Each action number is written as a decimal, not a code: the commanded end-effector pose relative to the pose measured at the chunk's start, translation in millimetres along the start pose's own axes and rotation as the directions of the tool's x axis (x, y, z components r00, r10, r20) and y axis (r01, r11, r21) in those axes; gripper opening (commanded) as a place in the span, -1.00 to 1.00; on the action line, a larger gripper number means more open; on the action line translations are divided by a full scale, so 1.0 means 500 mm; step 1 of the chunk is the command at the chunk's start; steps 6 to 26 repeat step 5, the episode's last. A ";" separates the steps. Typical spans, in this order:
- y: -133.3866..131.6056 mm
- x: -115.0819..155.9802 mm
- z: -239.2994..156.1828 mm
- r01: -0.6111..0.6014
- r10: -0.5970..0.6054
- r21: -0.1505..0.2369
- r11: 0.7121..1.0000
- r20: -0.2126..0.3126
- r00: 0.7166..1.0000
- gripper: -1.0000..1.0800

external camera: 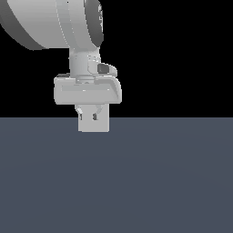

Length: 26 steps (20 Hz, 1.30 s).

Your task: Plug the charger into the wall socket.

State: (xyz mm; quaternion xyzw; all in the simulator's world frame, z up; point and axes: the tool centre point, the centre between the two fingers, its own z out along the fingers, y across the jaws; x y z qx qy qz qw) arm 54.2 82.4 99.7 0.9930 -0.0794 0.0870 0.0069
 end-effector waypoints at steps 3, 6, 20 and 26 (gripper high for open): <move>-0.001 0.014 0.002 0.000 0.000 0.000 1.000 0.000 1.000 -1.00; -0.001 0.015 0.002 0.000 0.000 0.000 1.000 0.000 1.000 -1.00; -0.001 0.015 0.002 0.000 0.000 0.000 1.000 0.000 1.000 -1.00; -0.001 0.015 0.002 0.000 0.000 0.000 1.000 0.000 1.000 -1.00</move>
